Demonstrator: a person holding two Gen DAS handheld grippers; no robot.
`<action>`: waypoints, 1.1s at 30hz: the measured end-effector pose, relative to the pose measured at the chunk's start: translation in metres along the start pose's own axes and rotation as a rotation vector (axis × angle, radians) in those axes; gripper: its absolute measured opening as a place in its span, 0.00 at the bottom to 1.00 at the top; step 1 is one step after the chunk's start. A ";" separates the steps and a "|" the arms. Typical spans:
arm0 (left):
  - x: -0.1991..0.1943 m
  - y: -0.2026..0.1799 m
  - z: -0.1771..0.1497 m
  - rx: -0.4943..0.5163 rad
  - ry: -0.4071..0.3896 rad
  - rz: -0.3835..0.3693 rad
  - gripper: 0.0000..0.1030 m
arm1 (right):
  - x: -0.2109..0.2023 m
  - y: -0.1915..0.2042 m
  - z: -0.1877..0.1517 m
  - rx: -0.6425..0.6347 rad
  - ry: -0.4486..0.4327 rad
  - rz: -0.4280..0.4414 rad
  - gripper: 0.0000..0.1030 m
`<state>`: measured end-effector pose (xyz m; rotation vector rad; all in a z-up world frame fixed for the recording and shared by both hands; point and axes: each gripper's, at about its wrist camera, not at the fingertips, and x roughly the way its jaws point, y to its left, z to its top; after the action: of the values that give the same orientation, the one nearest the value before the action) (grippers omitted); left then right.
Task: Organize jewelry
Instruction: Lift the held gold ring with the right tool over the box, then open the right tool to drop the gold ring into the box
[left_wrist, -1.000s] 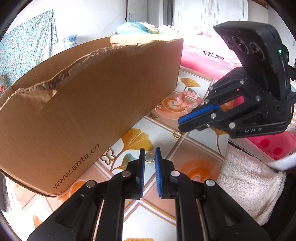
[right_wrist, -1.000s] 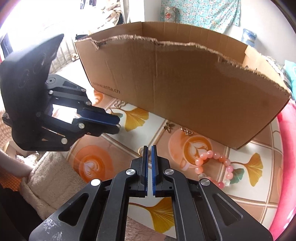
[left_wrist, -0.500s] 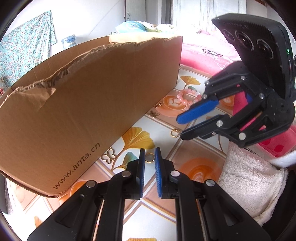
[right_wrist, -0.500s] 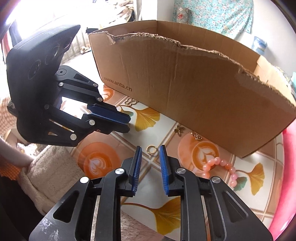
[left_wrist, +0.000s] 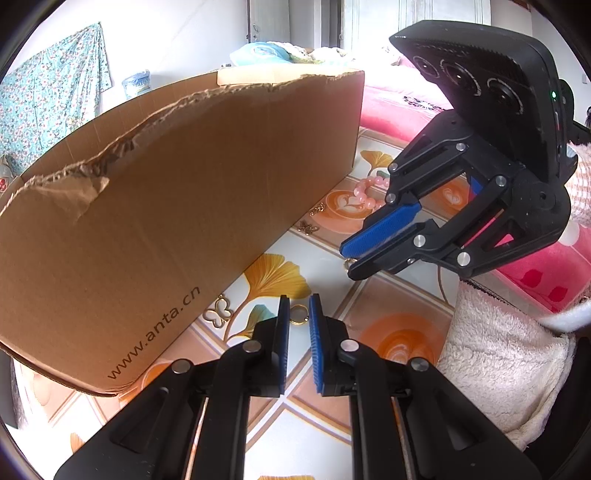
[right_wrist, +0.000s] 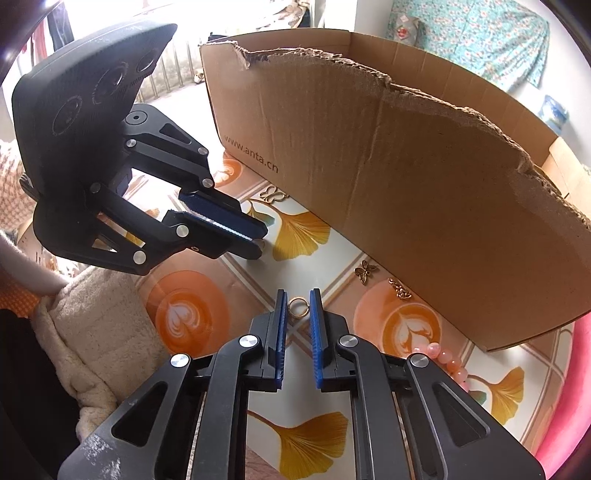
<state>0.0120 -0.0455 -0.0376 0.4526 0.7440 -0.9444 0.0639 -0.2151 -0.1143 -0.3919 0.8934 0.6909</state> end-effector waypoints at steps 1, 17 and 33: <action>0.000 0.000 0.000 0.001 0.000 0.001 0.10 | -0.001 0.000 -0.002 0.005 -0.003 -0.003 0.10; -0.064 -0.017 0.030 0.019 -0.100 0.032 0.10 | -0.106 0.010 -0.007 0.071 -0.268 -0.044 0.10; -0.031 0.110 0.121 -0.341 0.116 0.053 0.10 | -0.077 -0.090 0.084 0.341 -0.129 0.052 0.10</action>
<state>0.1388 -0.0490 0.0701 0.2265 0.9739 -0.7271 0.1414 -0.2607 -0.0001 -0.0202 0.8817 0.5911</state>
